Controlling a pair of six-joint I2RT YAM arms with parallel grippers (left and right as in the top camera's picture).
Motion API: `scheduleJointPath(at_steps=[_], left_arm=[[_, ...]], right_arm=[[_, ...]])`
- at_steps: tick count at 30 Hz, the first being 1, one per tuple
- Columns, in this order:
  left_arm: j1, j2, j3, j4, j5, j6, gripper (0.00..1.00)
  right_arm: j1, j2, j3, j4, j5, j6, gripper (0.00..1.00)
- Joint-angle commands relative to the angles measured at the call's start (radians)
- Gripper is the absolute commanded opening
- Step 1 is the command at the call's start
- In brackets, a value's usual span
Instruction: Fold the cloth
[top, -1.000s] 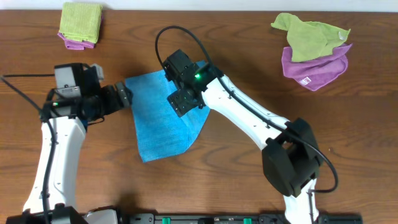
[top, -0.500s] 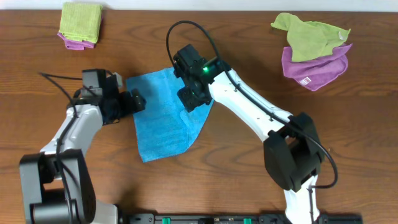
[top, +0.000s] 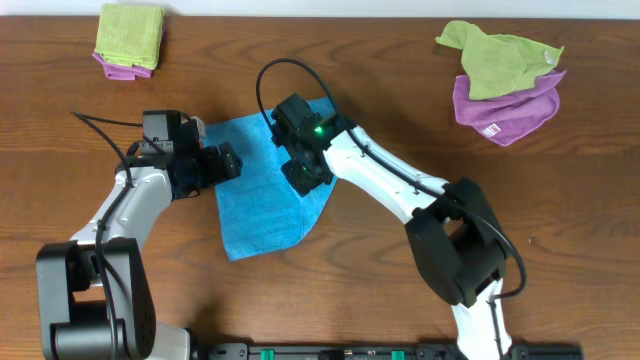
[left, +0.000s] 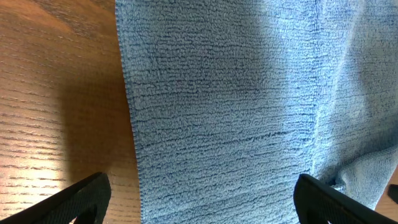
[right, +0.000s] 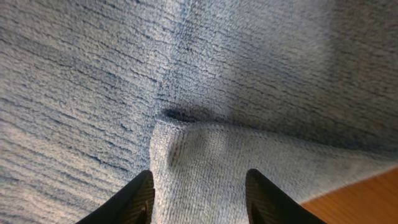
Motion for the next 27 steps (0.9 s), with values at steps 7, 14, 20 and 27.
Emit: scheduleJointPath(at_steps=[7, 14, 20, 27], left_arm=[[0.003, 0.006, -0.003, 0.001, 0.003, -0.012, 0.95], [0.003, 0.006, -0.003, -0.006, 0.004, -0.019, 0.95], [0.003, 0.006, -0.003, -0.013, 0.003, -0.019, 0.95], [0.003, 0.006, -0.003, -0.025, 0.003, -0.019, 0.95]], right_arm=[[0.031, 0.031, -0.015, 0.037, -0.019, -0.003, 0.42], [0.033, 0.061, -0.015, 0.043, -0.027, -0.001, 0.35], [0.032, 0.067, -0.011, 0.044, -0.026, 0.018, 0.01], [0.012, 0.026, 0.084, -0.145, 0.040, 0.065, 0.01]])
